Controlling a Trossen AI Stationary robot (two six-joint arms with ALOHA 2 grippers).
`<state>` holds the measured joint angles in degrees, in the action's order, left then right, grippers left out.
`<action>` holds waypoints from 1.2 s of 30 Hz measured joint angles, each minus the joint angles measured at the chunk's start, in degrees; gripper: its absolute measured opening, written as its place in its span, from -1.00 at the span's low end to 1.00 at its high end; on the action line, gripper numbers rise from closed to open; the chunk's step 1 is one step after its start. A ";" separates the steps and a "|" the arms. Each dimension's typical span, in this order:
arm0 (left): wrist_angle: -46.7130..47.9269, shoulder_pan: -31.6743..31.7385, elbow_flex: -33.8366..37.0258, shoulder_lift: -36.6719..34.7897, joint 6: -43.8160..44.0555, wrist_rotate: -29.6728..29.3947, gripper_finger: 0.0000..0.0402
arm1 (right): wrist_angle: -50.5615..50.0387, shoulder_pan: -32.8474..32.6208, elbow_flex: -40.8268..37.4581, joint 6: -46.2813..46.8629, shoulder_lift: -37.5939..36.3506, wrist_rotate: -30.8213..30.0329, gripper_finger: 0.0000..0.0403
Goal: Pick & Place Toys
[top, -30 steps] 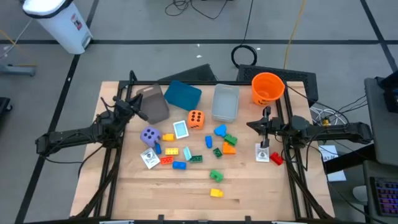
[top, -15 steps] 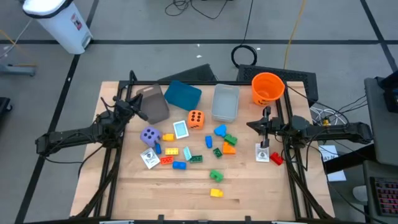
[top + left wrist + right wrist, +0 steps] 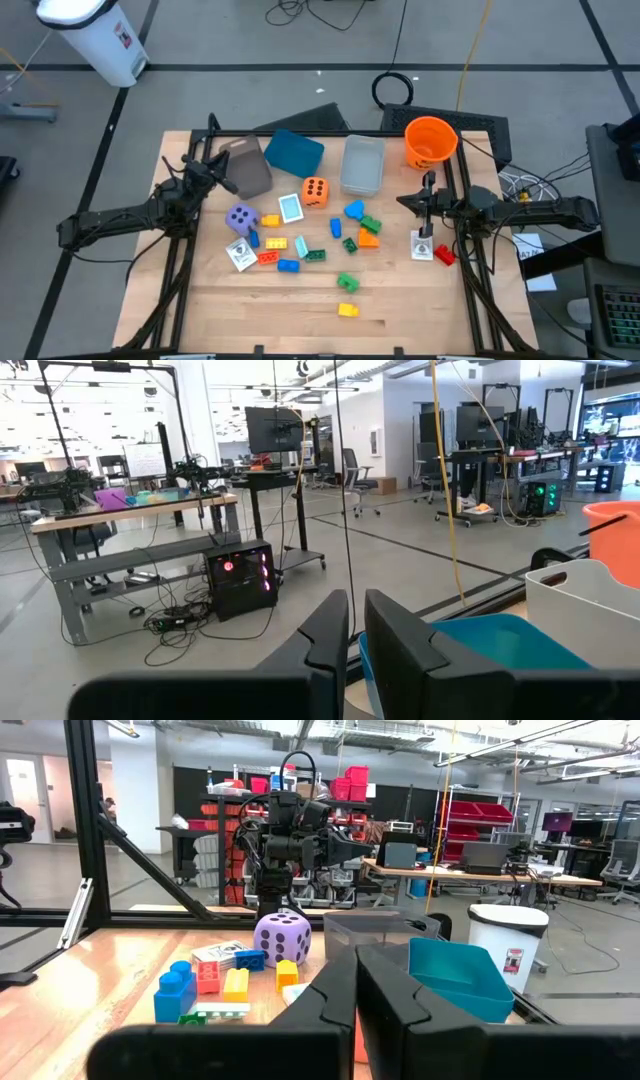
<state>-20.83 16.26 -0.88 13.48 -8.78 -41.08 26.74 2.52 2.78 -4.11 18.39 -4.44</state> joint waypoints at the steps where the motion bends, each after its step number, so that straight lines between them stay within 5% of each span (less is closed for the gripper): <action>1: -0.01 0.01 0.00 0.02 0.01 0.00 -0.76 | 0.00 0.00 0.00 0.00 0.00 0.01 -0.98; 27: 0.01 0.01 0.00 0.01 0.00 0.00 -0.76 | 0.01 0.00 0.00 0.97 0.00 0.01 -0.98; 36: -0.01 -0.01 0.00 0.00 0.00 0.00 -0.76 | 0.02 0.00 0.00 18.74 0.00 0.01 -0.98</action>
<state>-20.84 16.26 -0.88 13.48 -8.78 -41.08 26.76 2.52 2.78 14.62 18.39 -4.43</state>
